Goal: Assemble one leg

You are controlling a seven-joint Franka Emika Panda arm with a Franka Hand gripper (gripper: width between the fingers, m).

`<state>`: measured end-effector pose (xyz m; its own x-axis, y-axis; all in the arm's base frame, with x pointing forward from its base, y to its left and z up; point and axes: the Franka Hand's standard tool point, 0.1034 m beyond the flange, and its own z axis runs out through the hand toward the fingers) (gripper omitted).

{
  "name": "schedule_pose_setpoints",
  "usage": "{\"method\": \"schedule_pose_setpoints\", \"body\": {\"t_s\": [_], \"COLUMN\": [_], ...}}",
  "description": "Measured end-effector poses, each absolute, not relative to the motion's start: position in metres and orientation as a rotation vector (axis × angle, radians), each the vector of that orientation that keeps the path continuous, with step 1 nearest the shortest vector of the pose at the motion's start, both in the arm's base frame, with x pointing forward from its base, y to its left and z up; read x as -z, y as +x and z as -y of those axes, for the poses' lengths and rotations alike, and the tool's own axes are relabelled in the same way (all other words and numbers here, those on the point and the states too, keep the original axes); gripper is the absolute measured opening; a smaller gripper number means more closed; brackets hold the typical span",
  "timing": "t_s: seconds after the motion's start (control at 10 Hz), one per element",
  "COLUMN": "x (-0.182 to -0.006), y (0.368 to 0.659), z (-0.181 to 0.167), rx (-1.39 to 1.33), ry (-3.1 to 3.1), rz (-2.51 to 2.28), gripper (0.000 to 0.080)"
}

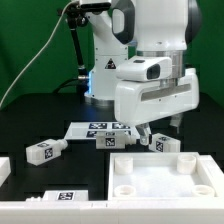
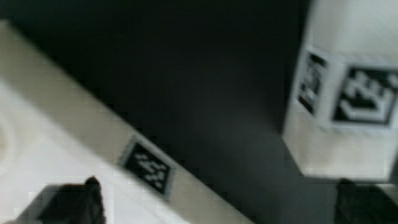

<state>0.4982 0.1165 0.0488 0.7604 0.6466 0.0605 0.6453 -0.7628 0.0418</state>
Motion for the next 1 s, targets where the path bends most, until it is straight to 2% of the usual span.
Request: {"method": "schedule_pose_setpoints", "body": {"t_s": [0.2,0.5,0.9,1.0], "x": [-0.05,-0.05,-0.05,-0.051], "y": [0.495,0.496,0.484,0.478], "z": [-0.136,-0.133,-0.136,-0.134], "rx": [-0.114,-0.106,0.28,0.412], "ry": [2.959,2.953,2.888,2.877], "rz": [-1.008,-1.02,-1.018,-0.889], "gripper": [0.0649,0.0649,0.0649,0.0649]}}
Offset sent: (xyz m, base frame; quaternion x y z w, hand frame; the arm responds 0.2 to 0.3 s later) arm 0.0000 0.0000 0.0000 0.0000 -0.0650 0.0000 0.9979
